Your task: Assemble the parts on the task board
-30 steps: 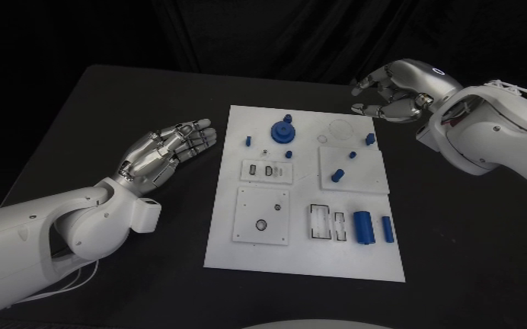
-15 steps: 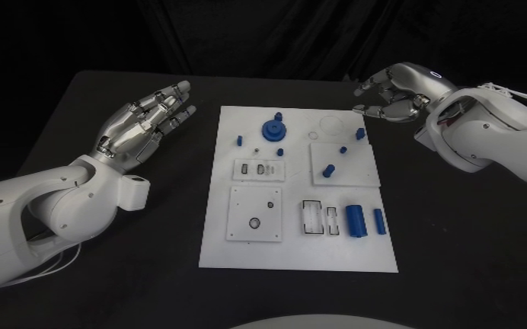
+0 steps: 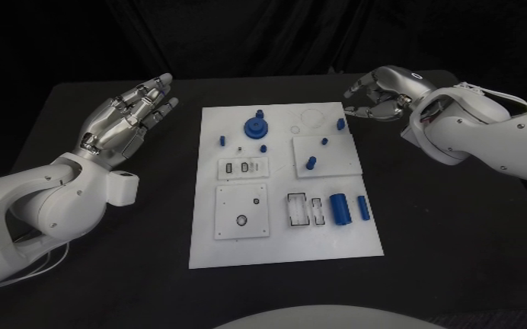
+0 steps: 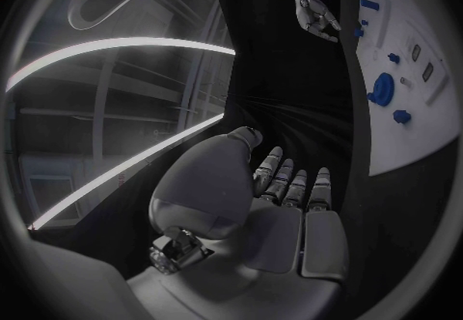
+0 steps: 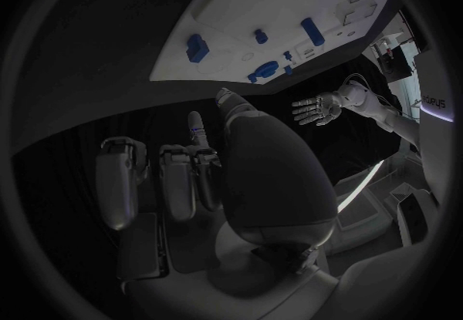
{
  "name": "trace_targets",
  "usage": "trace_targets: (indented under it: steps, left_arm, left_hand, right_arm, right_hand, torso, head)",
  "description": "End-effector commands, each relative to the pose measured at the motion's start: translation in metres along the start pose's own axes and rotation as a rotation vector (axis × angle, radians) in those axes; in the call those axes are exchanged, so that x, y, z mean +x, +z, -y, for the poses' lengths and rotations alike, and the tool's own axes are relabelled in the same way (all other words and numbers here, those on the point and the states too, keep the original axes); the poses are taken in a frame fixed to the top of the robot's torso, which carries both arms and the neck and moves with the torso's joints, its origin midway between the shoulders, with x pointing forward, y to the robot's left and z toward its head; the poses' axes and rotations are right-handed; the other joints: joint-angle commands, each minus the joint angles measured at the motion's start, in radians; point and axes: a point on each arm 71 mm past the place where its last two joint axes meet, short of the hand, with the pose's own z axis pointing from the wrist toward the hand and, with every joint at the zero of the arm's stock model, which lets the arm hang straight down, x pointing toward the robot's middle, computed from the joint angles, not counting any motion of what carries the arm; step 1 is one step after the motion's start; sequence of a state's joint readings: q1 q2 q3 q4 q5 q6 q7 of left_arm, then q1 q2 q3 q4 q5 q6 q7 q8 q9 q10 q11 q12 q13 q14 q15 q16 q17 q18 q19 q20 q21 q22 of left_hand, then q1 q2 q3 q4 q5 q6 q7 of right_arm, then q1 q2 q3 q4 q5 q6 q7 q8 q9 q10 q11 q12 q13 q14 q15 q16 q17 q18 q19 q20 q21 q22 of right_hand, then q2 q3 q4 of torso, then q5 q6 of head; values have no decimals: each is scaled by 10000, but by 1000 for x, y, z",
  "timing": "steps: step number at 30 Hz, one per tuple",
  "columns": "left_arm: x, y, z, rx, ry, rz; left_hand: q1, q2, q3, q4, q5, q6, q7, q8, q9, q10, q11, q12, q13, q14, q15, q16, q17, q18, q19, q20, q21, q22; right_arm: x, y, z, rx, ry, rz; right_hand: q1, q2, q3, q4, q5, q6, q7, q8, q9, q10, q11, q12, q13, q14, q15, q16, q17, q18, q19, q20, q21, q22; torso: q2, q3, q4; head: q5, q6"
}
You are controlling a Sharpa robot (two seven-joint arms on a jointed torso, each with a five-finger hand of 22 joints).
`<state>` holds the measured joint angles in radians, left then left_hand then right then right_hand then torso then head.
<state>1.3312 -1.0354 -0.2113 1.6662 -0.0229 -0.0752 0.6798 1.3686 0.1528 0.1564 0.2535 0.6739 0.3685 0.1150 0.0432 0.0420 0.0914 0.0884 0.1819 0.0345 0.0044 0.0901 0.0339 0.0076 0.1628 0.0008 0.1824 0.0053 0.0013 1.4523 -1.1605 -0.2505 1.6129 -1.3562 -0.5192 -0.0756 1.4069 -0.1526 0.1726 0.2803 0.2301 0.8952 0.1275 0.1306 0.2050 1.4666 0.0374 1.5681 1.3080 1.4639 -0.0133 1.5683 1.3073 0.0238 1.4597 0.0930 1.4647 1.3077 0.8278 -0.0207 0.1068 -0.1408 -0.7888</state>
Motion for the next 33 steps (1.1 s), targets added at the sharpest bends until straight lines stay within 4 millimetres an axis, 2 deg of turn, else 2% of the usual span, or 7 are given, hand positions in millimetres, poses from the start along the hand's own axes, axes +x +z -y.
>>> trace_targets:
  steps: [1,5,9,15,16,24,33]
  left_arm:
    - [2,0,13,1953,-90,-276]
    - [1,0,13,1899,-155,-346]
    - [1,1,12,1852,-202,-394]
    - [1,1,11,1782,-241,-440]
    - [1,1,11,1769,-246,-447]
    - [1,2,9,1699,-312,-524]
    - [1,2,8,1607,-364,-575]
  left_hand:
    - [151,18,11,-59,51,42,107,6,19,38,150,119,18,5,172,101,28,-30,11,139,-32,8]
    - [211,45,26,-85,67,120,193,20,29,93,266,225,31,57,358,259,64,-45,22,306,-22,18]
    - [249,64,45,-102,86,175,239,29,35,148,345,325,44,102,464,368,87,-59,31,400,-15,25]
    - [281,79,71,-124,123,252,288,44,45,191,413,392,52,127,510,416,96,-64,34,441,-13,27]
    - [281,79,71,-124,123,252,288,44,45,191,413,392,52,127,510,416,96,-64,34,441,-13,27]
    - [346,103,141,-186,167,431,377,76,68,266,535,511,66,166,575,503,112,-78,43,489,-7,33]
    - [376,114,208,-228,186,576,456,105,85,346,651,634,79,227,685,631,136,-93,57,585,3,42]
  right_arm:
    - [4,-2,4,-1,-11,47]
    - [10,-3,6,19,-1,-68]
    - [16,-5,7,32,23,-138]
    - [19,-5,7,6,46,-95]
    - [20,-5,7,-5,49,-100]
    - [26,-5,6,-42,77,-200]
    - [31,-4,6,-3,79,-359]
  right_hand:
    - [103,-11,-64,41,-103,-48,-35,-46,-24,1042,6,27,2628,1069,-38,25,2635,68,331,18,23,2228]
    - [124,-21,-100,58,-181,-28,-32,-42,-39,1042,6,27,2628,1069,-41,25,2635,71,325,15,13,2224]
    - [129,-37,-166,83,-325,-21,-27,-48,-68,1042,11,27,2628,1069,-39,25,2635,72,321,13,6,2222]
    - [23,-24,-335,108,-733,-3,-12,-59,-144,1042,25,27,2628,1069,-28,25,2635,82,296,20,-36,2208]
    - [20,-25,-343,108,-753,-3,-12,-60,-148,1042,26,27,2628,1069,-28,25,2635,82,295,21,-38,2207]
    - [16,-48,-393,103,-897,-12,-6,-70,-177,1042,33,27,2628,1069,-23,25,2635,94,266,24,-79,2193]
    - [38,-59,-422,94,-1005,-15,4,-76,-199,1042,42,27,2628,1069,-15,25,2635,105,237,30,-120,2178]
  torso:
    - [-30,20,-20]
    - [-38,12,-23]
    - [-37,-17,15]
    - [-30,-33,14]
    - [-25,-21,2]
    - [-33,-4,9]
    - [-38,-16,-5]
  head:
    - [-190,-41]
    - [-267,-78]
    - [-400,-143]
    - [-431,-239]
    - [-430,-244]
    - [-475,-227]
    - [-440,-205]
